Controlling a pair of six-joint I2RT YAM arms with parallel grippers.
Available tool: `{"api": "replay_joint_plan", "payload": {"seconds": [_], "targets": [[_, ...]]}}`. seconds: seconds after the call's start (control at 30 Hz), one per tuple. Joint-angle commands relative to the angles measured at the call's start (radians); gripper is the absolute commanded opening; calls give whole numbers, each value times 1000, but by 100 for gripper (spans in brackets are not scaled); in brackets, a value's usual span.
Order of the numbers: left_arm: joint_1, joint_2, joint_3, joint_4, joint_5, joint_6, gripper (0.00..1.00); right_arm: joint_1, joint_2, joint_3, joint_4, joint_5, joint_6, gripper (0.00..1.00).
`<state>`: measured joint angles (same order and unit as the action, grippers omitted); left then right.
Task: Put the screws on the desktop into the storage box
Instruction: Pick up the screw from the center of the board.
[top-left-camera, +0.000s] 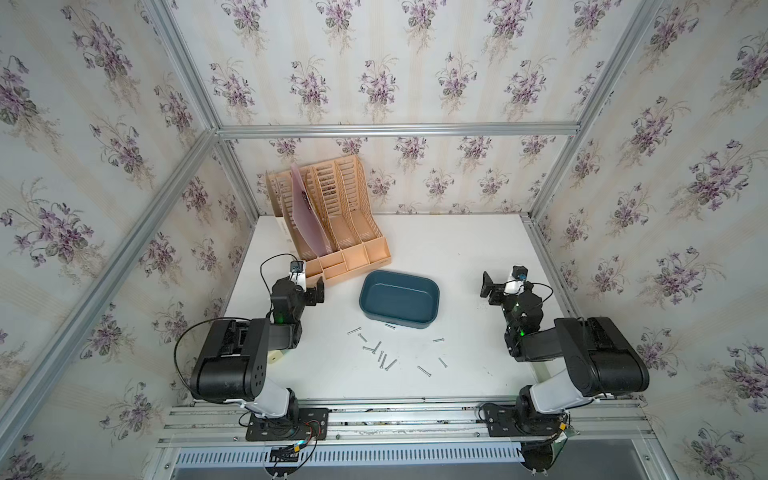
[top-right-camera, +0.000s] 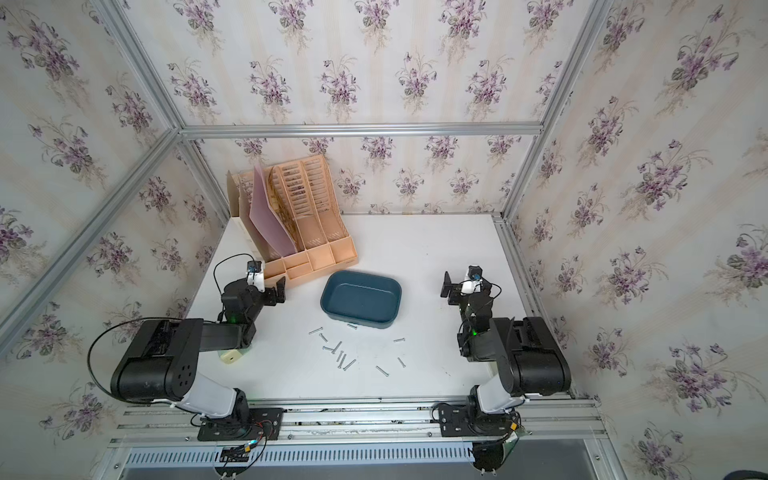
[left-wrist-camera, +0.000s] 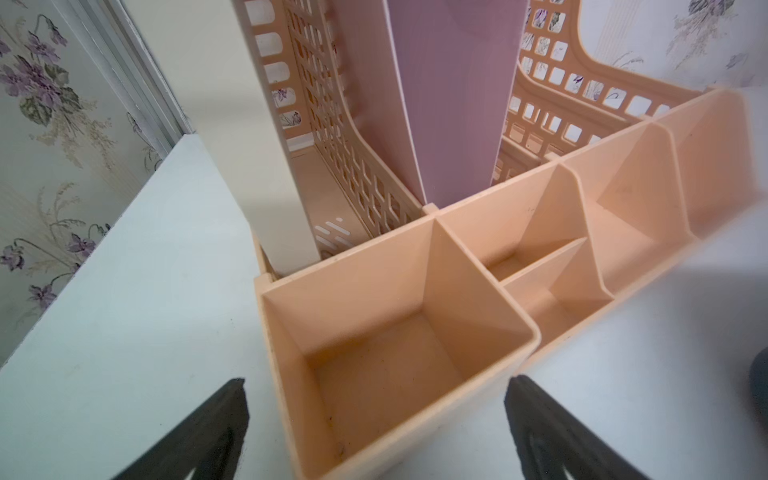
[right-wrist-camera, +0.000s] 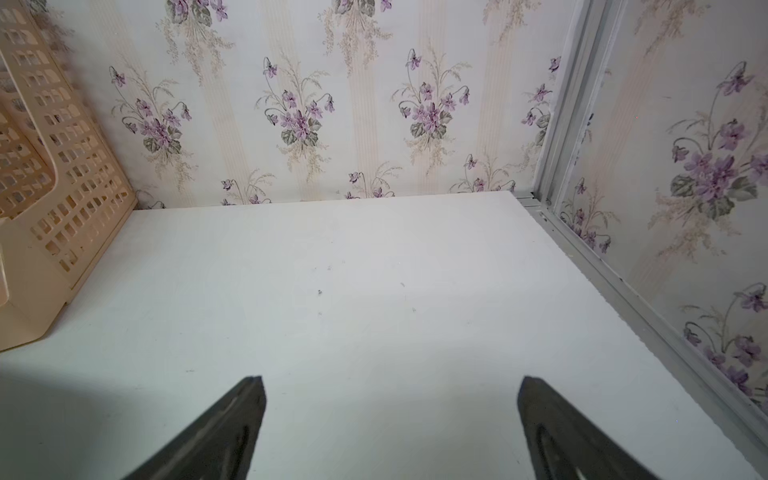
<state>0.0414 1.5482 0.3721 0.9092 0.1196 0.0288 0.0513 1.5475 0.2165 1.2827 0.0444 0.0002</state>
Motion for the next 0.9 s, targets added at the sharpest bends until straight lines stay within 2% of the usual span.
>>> {"api": "replay_joint_plan", "payload": {"seconds": [0.0,0.67,0.87], "targets": [[0,-1,4,8,11,13,99,1,1,-1,23,6,-6,100],[0,-5,1,11,11,14,99,-15,-1,4,10,-27,3,100],[0,-65,-1,-37,-29,2,99,-14,-43,6,-25,32,23,100]]}}
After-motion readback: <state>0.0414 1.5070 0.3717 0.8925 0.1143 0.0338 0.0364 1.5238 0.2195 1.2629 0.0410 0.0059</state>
